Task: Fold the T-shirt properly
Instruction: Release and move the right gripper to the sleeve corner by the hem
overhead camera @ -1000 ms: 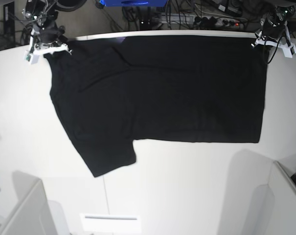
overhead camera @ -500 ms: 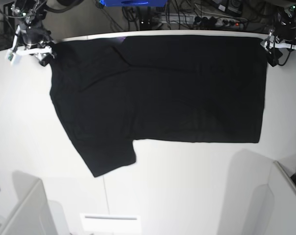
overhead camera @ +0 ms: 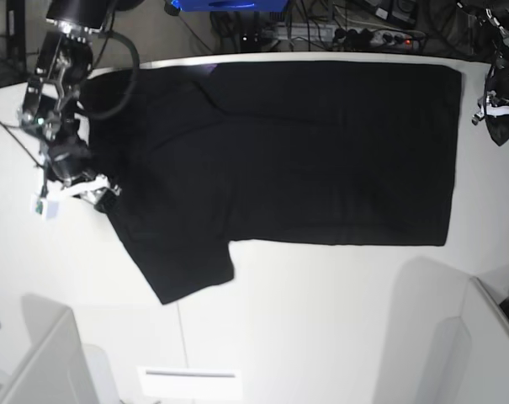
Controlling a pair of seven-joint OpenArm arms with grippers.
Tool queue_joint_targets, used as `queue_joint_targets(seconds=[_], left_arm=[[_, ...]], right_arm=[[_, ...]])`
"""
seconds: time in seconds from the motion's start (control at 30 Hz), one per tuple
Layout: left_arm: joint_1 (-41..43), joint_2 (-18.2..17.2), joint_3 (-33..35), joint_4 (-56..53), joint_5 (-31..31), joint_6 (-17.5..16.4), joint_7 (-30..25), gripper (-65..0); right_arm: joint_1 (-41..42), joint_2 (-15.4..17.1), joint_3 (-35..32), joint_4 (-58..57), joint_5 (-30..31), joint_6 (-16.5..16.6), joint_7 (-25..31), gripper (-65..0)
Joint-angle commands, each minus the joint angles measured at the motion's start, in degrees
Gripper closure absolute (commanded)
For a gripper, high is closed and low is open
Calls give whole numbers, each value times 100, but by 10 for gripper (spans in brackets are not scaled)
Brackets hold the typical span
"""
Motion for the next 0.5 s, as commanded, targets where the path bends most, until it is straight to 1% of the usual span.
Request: queue_joint_targets(seconds=[0.0, 0.03, 0.17, 0.3, 0.4, 0.47], left_arm=[[-21, -62, 51, 47, -34, -21, -113, -41], [-21, -70, 104, 47, -25, -21, -113, 0], [-30, -70, 535, 47, 362, -21, -149, 0], [-30, -62, 930, 47, 722, -21, -157, 0], [-30, -35, 983, 47, 819, -21, -157, 0], [-30, -35, 966, 47, 819, -21, -157, 0]], right_arm=[[360, 101, -19, -116, 32, 20, 66, -363], [615, 154, -115, -398, 32, 20, 49, -363], [1731, 418, -616, -1778, 32, 20, 84, -365], [2909, 576, -959, -3413, 40, 20, 163, -374], [3657, 611, -1223, -4776, 32, 20, 690, -429], [4061, 717, -1566, -5663, 32, 20, 1095, -437]])
